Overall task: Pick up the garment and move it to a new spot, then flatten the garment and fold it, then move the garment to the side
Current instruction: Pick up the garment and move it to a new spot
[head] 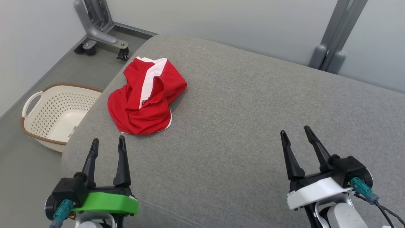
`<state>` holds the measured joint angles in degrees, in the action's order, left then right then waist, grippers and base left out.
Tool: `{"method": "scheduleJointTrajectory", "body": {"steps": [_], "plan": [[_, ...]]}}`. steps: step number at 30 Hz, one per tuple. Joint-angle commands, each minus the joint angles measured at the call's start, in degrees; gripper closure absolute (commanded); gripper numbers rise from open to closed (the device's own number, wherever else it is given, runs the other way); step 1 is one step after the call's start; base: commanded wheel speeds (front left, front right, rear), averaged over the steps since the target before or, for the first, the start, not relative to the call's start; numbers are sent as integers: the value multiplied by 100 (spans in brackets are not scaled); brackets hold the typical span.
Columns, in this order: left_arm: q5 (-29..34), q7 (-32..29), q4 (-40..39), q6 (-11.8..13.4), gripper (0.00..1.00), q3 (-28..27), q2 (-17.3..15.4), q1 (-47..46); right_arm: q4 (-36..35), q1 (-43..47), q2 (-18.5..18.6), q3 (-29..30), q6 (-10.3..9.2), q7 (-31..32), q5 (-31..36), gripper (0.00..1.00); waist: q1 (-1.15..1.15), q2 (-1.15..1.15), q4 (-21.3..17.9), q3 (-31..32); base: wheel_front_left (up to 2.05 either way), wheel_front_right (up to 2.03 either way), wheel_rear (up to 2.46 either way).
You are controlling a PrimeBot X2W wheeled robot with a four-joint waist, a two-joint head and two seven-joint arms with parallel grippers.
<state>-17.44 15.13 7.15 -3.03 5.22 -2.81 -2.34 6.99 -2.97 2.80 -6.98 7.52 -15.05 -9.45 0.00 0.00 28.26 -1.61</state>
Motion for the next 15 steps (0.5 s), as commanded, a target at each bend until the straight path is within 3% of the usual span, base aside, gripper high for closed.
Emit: {"method": "scheduleJointTrajectory", "body": {"steps": [1, 9, 15], "plan": [[-15, 0, -30, 8, 0, -47, -17, -2, -6, -94, 18, 0, -6, -17, -2, 0, 0, 0, -81, -73, 0, 0, 0], [128, -1, 196, -133, 0, -192, -16, -350, -88, -257, 19, 66, -6, -17, 239, 0, 0, 0, -306, -434, 0, 0, 0], [332, -1, 790, -337, 0, -288, -144, -1044, -234, -547, 21, 227, -7, -17, 616, 0, 0, 0, -539, -1057, 0, 0, 0]]}}
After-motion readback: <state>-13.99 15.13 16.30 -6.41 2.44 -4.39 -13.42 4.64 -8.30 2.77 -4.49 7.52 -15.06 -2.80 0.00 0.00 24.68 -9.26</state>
